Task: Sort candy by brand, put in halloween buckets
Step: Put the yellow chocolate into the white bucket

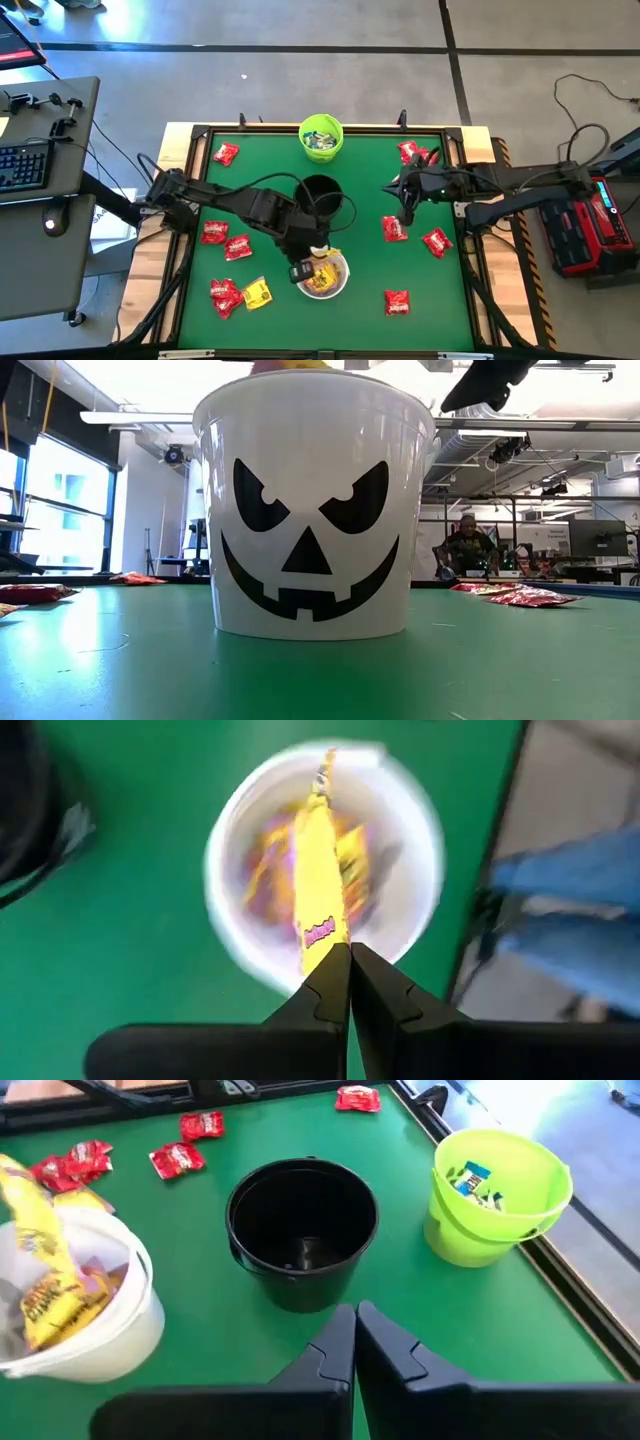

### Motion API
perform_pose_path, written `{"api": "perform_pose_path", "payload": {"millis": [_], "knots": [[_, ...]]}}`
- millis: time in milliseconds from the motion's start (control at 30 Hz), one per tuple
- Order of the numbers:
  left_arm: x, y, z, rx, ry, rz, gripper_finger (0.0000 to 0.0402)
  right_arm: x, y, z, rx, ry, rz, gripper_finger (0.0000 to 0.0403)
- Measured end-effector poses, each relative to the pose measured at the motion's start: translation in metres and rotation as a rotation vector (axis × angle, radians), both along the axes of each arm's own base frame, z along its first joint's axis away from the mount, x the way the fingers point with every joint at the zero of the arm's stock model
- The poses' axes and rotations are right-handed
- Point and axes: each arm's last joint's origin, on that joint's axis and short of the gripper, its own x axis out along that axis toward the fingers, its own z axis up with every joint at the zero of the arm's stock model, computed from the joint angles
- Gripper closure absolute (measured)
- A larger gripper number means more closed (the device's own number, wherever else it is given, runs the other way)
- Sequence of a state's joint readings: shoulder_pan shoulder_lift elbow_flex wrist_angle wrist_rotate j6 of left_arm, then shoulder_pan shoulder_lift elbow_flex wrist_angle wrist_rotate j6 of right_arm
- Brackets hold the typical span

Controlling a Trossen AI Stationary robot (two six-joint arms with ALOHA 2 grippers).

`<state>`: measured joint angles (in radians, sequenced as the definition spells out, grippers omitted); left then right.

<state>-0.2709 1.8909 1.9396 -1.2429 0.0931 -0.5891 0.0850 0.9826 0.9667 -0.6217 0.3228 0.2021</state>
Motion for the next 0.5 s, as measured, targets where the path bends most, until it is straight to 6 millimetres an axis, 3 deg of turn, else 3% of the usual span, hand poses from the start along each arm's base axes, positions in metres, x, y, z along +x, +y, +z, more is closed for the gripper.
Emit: {"api": "perform_pose_path", "payload": {"millis": [167,500], "knots": [[0.015,-0.004,-0.006,-0.073,-0.055,0.046,0.0401,-0.001,-0.004,-0.017,0.018,0.032,0.058,0.0403],[0.024,-0.022,-0.036,-0.094,0.061,0.015,0.0401,-0.012,-0.005,-0.066,0.164,-0.020,0.099,0.0403]]}}
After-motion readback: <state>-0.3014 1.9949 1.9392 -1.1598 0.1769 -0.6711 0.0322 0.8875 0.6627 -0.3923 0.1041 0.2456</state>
